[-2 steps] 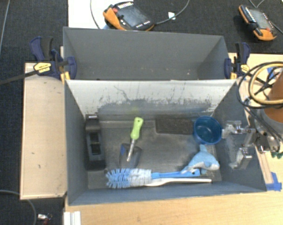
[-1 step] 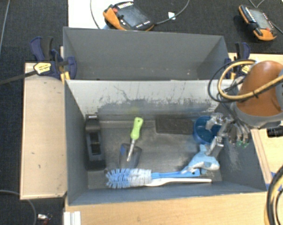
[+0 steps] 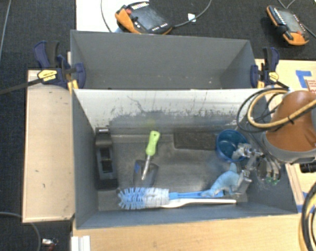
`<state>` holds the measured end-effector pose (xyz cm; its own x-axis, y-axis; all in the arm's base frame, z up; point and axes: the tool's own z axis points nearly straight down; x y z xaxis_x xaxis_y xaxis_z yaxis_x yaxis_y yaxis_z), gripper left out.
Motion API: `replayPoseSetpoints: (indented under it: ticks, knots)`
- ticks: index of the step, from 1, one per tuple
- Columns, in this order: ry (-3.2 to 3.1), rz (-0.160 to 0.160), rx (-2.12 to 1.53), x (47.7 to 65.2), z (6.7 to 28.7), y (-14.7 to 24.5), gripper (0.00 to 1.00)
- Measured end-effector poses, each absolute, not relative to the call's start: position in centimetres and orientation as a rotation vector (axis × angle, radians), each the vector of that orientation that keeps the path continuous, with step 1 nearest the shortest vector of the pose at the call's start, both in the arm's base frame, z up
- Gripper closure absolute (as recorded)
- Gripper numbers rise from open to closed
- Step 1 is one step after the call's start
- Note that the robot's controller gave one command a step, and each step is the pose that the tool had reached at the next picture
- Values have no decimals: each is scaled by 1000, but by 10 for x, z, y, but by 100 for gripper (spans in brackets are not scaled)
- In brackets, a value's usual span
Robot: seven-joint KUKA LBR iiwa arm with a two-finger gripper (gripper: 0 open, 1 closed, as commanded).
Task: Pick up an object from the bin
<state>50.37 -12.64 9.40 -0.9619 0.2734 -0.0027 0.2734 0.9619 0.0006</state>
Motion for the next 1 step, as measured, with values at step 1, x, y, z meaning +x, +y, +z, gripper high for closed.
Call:
replayPoseSetpoints:
  ticks: [1]
  knots:
    - [3103,4,396,567,119,-105,0]
